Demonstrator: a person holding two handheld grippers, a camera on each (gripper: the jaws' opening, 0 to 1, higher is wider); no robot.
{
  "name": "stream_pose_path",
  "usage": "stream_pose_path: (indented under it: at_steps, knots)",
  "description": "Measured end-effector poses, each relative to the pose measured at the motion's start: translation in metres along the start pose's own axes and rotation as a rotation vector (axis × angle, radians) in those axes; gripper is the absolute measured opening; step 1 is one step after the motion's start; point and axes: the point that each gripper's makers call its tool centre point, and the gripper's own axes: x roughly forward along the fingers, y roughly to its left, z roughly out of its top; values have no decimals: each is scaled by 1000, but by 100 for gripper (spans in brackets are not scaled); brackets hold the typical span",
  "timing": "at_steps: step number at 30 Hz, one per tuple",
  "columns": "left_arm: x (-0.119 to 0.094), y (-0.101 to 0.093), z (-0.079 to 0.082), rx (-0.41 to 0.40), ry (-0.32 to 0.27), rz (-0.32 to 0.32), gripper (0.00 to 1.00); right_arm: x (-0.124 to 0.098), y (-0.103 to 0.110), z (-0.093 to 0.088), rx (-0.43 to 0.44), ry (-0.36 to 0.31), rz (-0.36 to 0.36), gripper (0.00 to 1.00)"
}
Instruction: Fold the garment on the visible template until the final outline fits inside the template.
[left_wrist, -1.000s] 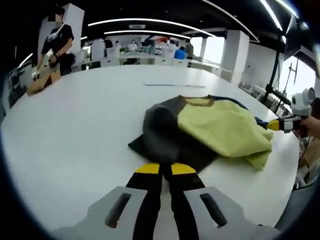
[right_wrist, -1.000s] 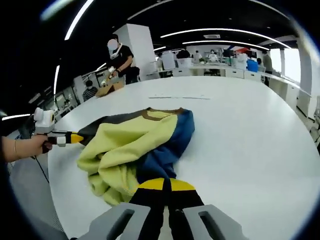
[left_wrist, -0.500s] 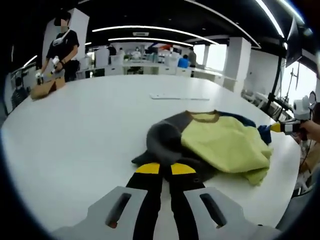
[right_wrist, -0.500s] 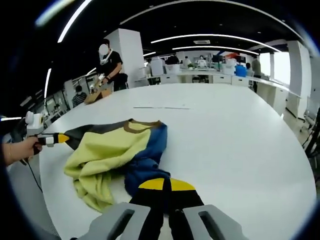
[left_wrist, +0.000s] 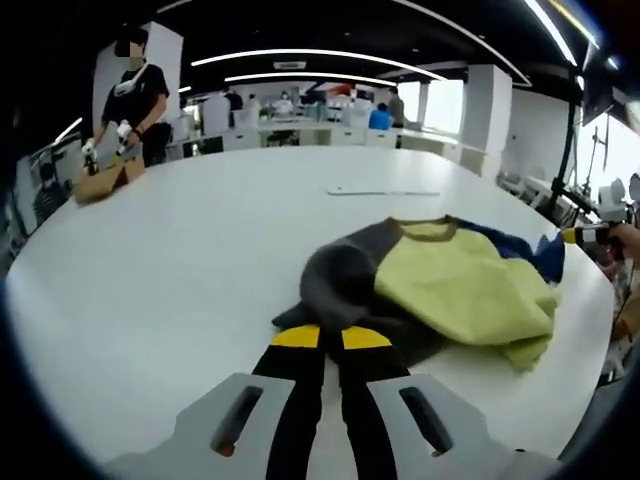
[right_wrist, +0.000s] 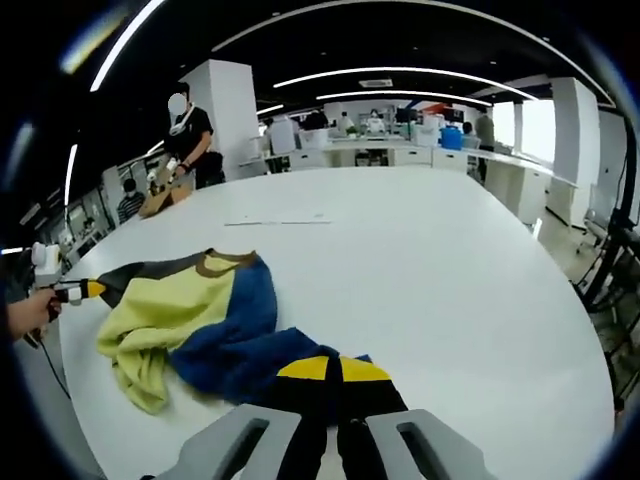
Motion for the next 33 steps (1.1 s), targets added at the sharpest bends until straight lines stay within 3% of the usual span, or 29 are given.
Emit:
stream_pose_path:
  at_steps: [17,33]
  knots:
    - [3,23,-11,25,47,66,1,-9,-49,-10,60,40,-109,0]
    - [6,49,-7,56,71,118,1,-7,-79,3,23,53,-153,0]
